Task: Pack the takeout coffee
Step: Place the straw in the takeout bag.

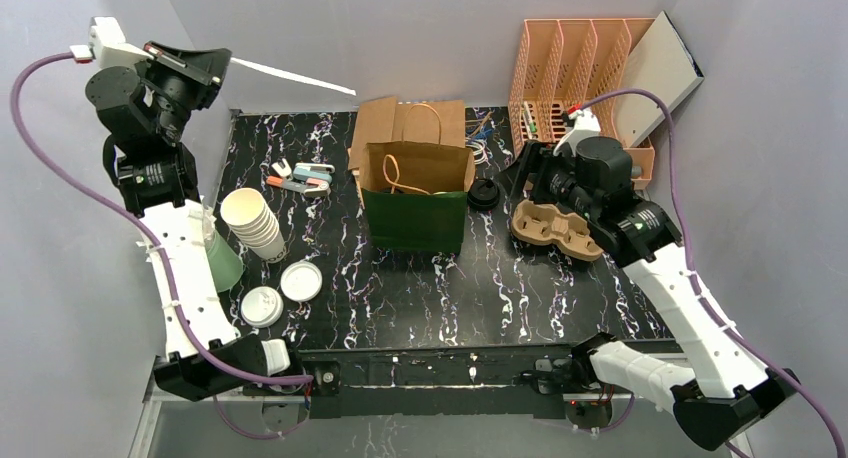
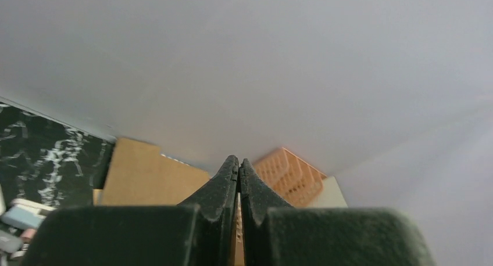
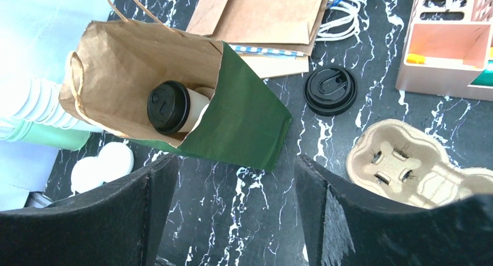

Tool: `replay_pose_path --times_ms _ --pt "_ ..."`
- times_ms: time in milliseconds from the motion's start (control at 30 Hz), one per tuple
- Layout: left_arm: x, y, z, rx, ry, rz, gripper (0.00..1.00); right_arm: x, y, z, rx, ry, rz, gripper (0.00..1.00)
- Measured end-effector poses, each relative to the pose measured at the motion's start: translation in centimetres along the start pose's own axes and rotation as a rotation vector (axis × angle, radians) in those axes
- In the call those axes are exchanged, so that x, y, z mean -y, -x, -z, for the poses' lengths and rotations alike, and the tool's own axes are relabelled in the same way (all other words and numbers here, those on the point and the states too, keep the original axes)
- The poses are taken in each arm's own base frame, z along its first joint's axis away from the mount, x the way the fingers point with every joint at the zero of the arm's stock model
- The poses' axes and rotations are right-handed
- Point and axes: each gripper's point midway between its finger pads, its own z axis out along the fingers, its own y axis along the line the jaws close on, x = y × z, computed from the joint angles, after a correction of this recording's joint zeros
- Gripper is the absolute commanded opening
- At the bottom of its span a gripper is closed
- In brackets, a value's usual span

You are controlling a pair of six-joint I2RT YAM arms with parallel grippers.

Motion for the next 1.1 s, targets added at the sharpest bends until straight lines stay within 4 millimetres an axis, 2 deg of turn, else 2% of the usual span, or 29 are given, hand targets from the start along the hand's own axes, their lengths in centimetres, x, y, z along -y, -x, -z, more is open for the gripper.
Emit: replay_pose_path --times_ms 233,367,467,600,733,900,933,967,1033,1067,1100 --pt "1.5 -4.0 -1.0 -0.168 -0.145 0.077 0.00 -0.1 1.1 0.8 0.054 0.001 0.005 0.80" --pt "4.2 -8.4 -1.1 -0.282 -0.241 0.075 0.00 0.2 0.6 0.6 0.047 -0.007 0.004 0.80" --pt "5.3 -12.0 -1.1 -0.354 -0.272 0.068 0.00 0.4 0.4 0.5 0.045 -0.012 0.004 0.80" --pt "6.1 -15.4 -1.2 -0.419 -0.292 0.054 0.00 0.4 0.5 0.6 0.050 -0.015 0.004 0.80" --pt "5.9 -17.4 -1.4 -0.438 -0.280 0.029 0.00 0.4 0.7 0.9 0.061 -0.013 0.004 0.80" --pt "4.4 -19.6 -1.7 -0.451 -0.233 -0.008 0.00 0.3 1.0 1.4 0.076 -0.008 0.004 0.79" --pt "4.2 -19.9 -1.8 -0.454 -0.226 -0.011 0.03 0.3 1.0 1.4 0.079 -0.007 0.004 0.80" --pt "3.9 -20.3 -1.8 -0.457 -0.218 -0.016 0.12 0.3 1.0 1.5 0.082 -0.006 0.004 0.80" --pt "3.4 -20.7 -1.9 -0.461 -0.207 -0.026 0.51 0.3 1.0 1.5 0.084 -0.006 0.004 0.80" --pt "3.3 -20.9 -1.9 -0.461 -0.203 -0.032 0.63 0.4 1.0 1.5 0.084 -0.007 0.004 0.81" --pt "3.1 -21.0 -1.9 -0.462 -0.201 -0.039 0.71 0.4 0.9 1.4 0.084 -0.008 0.004 0.81"
